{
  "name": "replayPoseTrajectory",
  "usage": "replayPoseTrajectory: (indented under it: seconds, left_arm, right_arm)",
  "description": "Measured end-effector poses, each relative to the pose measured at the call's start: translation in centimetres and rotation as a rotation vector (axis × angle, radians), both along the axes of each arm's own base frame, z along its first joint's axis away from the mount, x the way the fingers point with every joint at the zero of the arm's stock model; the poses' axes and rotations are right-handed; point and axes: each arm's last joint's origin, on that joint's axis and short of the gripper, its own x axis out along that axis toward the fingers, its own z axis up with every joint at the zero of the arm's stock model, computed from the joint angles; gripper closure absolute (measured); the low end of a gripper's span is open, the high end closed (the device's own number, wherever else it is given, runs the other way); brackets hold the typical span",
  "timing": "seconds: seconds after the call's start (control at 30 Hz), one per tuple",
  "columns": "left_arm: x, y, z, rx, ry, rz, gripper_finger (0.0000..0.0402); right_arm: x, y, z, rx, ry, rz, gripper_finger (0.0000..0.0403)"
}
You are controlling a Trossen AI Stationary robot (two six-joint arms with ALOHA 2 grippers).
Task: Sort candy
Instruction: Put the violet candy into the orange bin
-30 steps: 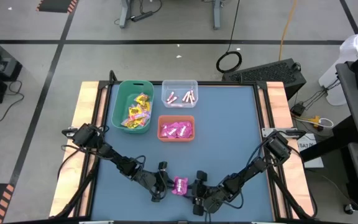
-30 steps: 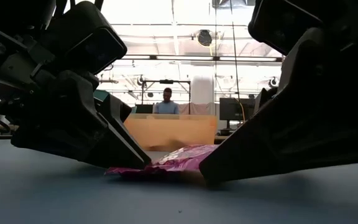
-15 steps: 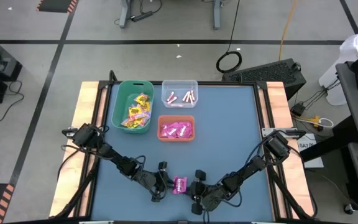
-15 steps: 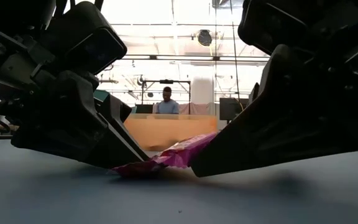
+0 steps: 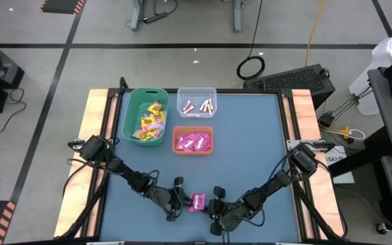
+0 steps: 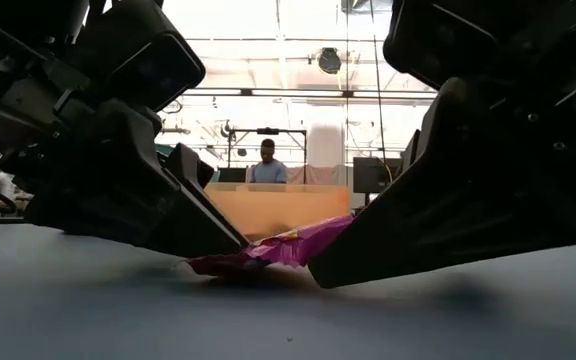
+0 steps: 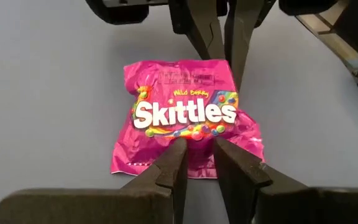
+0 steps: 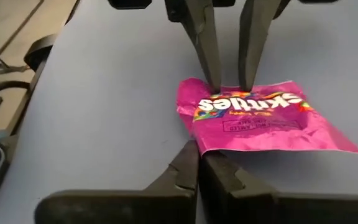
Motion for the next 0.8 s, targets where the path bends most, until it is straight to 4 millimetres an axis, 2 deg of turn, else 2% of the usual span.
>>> replayPoseTrajectory:
  seconds: [0.13, 0.37, 0.47, 0.53, 0.63, 0.8]
  left_arm:
    - [-0.02, 0.01, -0.05, 0.003, 0.005, -0.001, 0.0317]
    - [-0.10, 0.03, -0.20, 0.009, 0.022, -0.008, 0.0317]
    - [-0.11, 0.04, -0.22, 0.010, 0.025, -0.008, 0.0317]
    - [-0.11, 0.04, -0.20, 0.010, 0.024, -0.008, 0.0317]
    - [-0.11, 0.03, -0.20, 0.009, 0.024, -0.009, 0.0317]
    - [-0.10, 0.02, -0.19, 0.009, 0.023, -0.012, 0.0317]
  right_arm:
    - [-0.01, 0.07, 0.02, 0.044, 0.009, 0.001, 0.0372]
    - [-0.01, 0.15, 0.06, 0.073, 0.012, 0.006, 0.0276]
    - [0.04, 0.11, 0.07, 0.079, 0.012, 0.005, 0.0250]
    - [0.07, 0.08, 0.08, 0.094, 0.014, 0.000, 0.0244]
    - [0.38, -0.29, 0.16, 0.206, 0.024, -0.054, 0.0243]
    - [0.78, -0.78, 0.23, 0.252, 0.030, -0.079, 0.0263]
